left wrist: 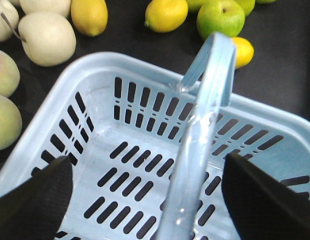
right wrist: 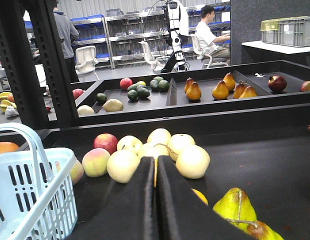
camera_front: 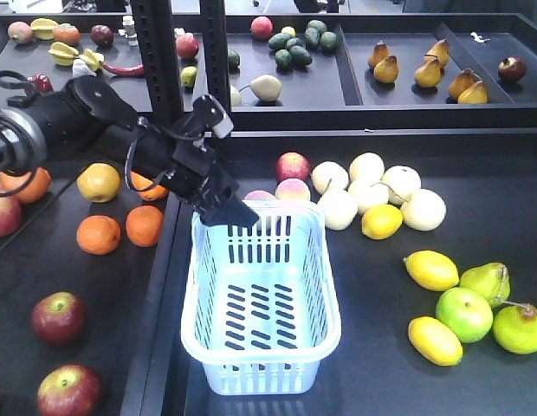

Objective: Pick three apples into basket with both arms
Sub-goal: 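Move the left gripper over the basket handle and close on it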

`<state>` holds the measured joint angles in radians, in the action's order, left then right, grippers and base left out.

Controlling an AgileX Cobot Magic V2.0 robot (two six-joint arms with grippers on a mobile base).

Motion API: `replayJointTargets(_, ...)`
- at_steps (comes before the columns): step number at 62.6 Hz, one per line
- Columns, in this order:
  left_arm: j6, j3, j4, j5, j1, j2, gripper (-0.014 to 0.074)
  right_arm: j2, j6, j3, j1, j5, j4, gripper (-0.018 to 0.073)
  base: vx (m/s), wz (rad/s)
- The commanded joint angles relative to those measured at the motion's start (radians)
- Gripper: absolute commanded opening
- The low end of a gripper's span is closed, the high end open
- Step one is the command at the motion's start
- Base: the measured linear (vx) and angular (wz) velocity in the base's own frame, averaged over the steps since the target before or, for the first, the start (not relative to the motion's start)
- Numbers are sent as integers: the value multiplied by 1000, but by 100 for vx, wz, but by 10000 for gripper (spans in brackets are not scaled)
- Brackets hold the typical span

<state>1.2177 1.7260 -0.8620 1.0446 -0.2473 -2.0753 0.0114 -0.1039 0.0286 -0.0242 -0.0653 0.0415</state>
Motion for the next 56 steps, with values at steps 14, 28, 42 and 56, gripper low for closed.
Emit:
replayJointTargets(14, 22, 35, -59, -7, -7, -1, 566, 12, 7, 13, 4, 75, 5, -5, 0, 0)
replayJointTargets(28, 22, 35, -100, -17, -7, -2, 422, 12, 7, 13, 4, 75, 5, -5, 0, 0)
replayJointTargets(42, 21, 35, -163, 20, -7, 6, 69, 12, 7, 13, 4, 75, 5, -5, 0, 0)
replayJointTargets(56, 21, 35, -238, 86, -7, 54, -8, 12, 7, 13, 4, 75, 5, -5, 0, 0)
